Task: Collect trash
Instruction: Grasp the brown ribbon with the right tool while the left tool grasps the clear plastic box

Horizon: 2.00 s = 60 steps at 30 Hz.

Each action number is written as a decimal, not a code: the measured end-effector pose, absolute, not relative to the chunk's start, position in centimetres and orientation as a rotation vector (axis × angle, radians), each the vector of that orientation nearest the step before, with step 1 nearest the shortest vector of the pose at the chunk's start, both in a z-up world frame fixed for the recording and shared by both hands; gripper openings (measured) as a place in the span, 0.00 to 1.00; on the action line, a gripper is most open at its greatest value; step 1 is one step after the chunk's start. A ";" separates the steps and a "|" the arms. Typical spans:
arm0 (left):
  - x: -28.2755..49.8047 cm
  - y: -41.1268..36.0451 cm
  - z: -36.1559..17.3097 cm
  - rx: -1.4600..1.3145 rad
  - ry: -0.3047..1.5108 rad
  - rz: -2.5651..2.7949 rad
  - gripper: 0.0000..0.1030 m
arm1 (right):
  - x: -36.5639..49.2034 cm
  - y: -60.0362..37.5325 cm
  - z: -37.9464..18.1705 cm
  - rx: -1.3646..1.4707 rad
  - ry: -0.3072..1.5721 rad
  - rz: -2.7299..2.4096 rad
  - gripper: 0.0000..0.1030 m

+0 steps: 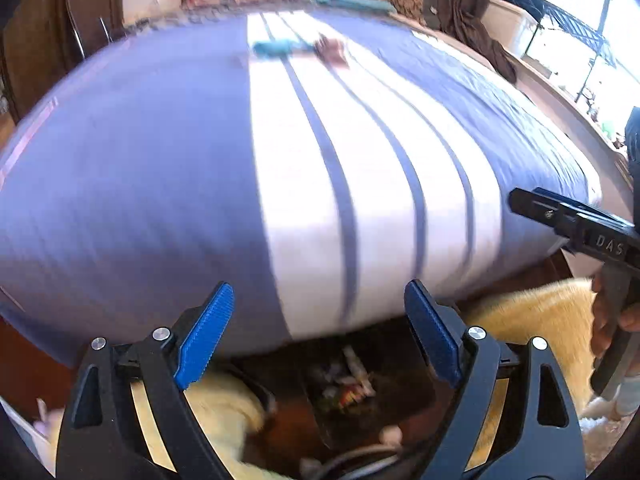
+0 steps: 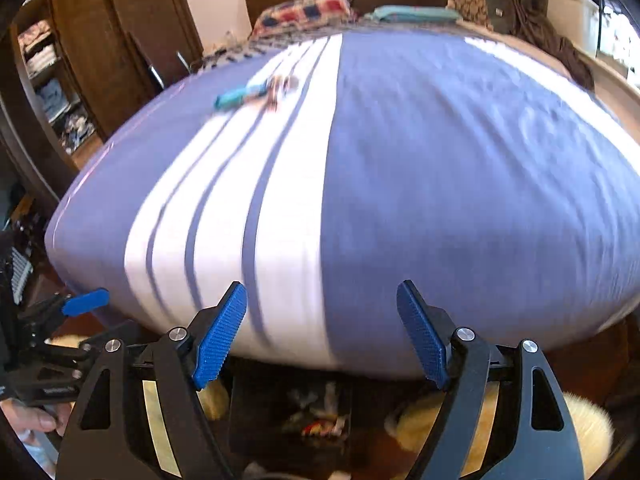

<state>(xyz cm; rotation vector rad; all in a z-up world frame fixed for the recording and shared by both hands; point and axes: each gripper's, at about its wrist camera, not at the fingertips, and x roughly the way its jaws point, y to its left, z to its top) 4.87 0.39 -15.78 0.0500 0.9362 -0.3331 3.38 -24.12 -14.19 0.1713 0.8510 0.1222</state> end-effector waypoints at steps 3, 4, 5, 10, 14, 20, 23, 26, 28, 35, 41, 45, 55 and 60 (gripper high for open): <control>7.8 0.6 -14.1 0.052 0.897 -0.314 0.80 | 5.4 -23.8 -12.3 0.137 0.816 0.113 0.76; 8.5 0.8 -13.9 0.044 0.894 -0.309 0.81 | 6.2 -23.8 -12.1 0.132 0.813 0.113 0.76; 9.5 1.0 -13.7 0.038 0.888 -0.299 0.81 | 7.1 -23.8 -12.1 0.129 0.809 0.113 0.76; 14.2 1.1 -13.1 0.030 0.863 -0.257 0.81 | 11.8 -23.0 -11.9 0.119 0.804 0.115 0.76; 17.7 1.1 -12.7 0.037 0.858 -0.237 0.81 | 15.6 -22.3 -11.5 0.130 0.806 0.139 0.76; 23.3 0.7 -13.3 0.033 0.873 -0.234 0.80 | 21.1 -20.2 -11.7 0.133 0.829 0.169 0.75; 25.5 0.6 -14.2 0.027 0.886 -0.236 0.76 | 23.1 -19.5 -12.2 0.134 0.841 0.191 0.64; 27.8 0.6 -14.8 0.023 0.898 -0.238 0.64 | 25.1 -19.0 -12.8 0.128 0.863 0.199 0.50; 29.1 0.4 -15.1 0.022 0.901 -0.245 0.60 | 26.1 -18.6 -13.1 0.123 0.870 0.207 0.48; 32.1 -0.6 -15.5 0.034 0.914 -0.266 0.47 | 28.1 -17.2 -14.1 0.120 0.899 0.241 0.36; 32.3 -1.2 -15.4 0.048 0.920 -0.267 0.31 | 28.3 -16.8 -14.3 0.109 0.908 0.241 0.06; 31.1 -1.2 -15.2 0.047 0.922 -0.275 0.31 | 26.8 -16.5 -13.7 0.081 0.890 0.239 0.04; 21.9 -1.0 -13.8 0.056 0.888 -0.284 0.30 | 19.8 -18.7 -10.6 0.088 0.815 0.238 0.04; 17.9 -1.8 -12.0 0.062 0.842 -0.299 0.31 | 16.0 -19.4 -9.4 0.096 0.790 0.249 0.04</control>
